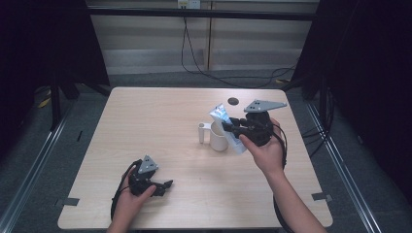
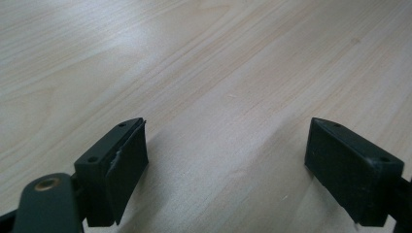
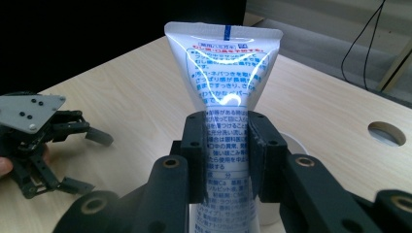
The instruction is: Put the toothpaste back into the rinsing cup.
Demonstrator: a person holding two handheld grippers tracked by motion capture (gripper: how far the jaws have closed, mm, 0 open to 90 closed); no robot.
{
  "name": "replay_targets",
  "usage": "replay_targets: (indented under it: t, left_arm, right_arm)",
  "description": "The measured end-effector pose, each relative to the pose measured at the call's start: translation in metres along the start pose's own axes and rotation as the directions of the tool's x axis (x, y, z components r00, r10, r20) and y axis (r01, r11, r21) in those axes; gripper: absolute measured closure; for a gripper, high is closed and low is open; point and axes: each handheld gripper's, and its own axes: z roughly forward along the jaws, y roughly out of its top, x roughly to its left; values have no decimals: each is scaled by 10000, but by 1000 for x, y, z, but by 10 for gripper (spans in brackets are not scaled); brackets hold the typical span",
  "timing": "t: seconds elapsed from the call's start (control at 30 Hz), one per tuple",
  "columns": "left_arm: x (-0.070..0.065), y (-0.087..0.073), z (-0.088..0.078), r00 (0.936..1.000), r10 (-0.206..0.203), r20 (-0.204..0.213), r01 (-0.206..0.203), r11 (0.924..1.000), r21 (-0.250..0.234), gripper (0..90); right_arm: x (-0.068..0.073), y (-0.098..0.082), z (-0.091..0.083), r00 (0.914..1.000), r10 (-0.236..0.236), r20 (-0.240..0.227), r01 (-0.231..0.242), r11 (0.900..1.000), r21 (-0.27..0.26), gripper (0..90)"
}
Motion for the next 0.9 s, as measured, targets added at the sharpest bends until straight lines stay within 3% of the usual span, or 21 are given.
replay_targets:
  t: [0.53, 0.9]
  left_arm:
    - [0, 0, 0, 10000, -1, 8, 1, 10000, 7, 153]
    - [0, 0, 0, 10000, -5, 4, 5, 10000, 2, 153]
  right_arm:
    - [-6, 9, 8, 9980, -22, 632, 70, 9970, -766, 720]
    - [-13, 15, 22, 9959, 70, 906, 3, 9967, -809, 719]
